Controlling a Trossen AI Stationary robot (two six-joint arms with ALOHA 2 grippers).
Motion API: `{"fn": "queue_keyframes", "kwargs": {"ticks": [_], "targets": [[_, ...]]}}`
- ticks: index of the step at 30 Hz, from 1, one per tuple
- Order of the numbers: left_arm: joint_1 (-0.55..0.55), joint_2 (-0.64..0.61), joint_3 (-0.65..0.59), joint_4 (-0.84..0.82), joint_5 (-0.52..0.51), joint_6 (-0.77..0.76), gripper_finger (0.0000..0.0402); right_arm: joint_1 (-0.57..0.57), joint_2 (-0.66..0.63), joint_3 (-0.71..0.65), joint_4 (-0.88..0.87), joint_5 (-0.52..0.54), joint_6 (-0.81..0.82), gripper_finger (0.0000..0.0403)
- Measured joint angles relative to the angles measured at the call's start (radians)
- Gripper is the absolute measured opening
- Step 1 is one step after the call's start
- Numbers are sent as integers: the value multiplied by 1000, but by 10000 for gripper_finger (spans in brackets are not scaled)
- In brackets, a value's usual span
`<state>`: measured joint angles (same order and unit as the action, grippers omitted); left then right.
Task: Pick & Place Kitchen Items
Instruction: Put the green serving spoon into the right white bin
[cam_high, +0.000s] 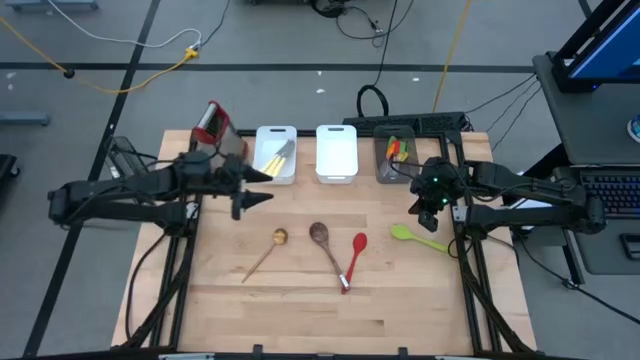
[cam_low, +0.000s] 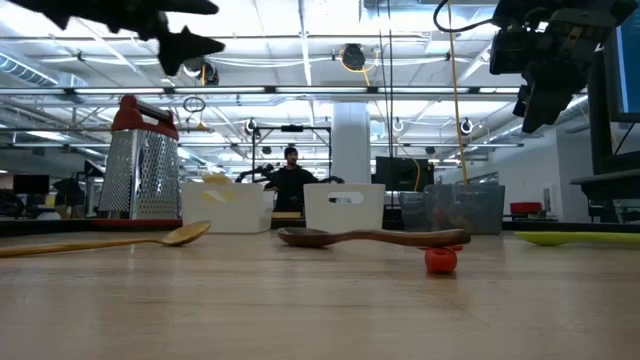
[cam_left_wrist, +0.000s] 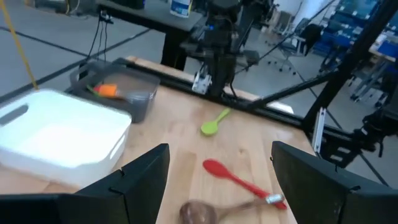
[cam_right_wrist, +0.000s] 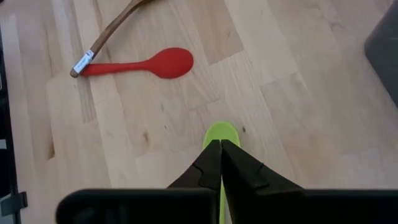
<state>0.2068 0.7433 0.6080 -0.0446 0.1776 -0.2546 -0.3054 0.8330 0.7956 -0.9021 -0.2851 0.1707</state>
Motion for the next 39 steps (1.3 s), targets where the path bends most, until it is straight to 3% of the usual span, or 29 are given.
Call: {"fn": "queue_keyframes", "kwargs": {"ticks": [9, 19, 34, 39], "targets": [[-17, -221, -113, -86, -12, -16, 285, 0, 3, 0, -19, 0, -1, 7], [-46, -306, -235, -81, -108, -77, 285, 0, 83, 0, -146, 3, -8, 36], [-46, -306, -238, -68, -110, -83, 285, 0, 187, 0, -142, 4, -55, 189], [-46, -306, -238, -66, -110, -105, 285, 0, 187, 0, -142, 25, -60, 224]]}}
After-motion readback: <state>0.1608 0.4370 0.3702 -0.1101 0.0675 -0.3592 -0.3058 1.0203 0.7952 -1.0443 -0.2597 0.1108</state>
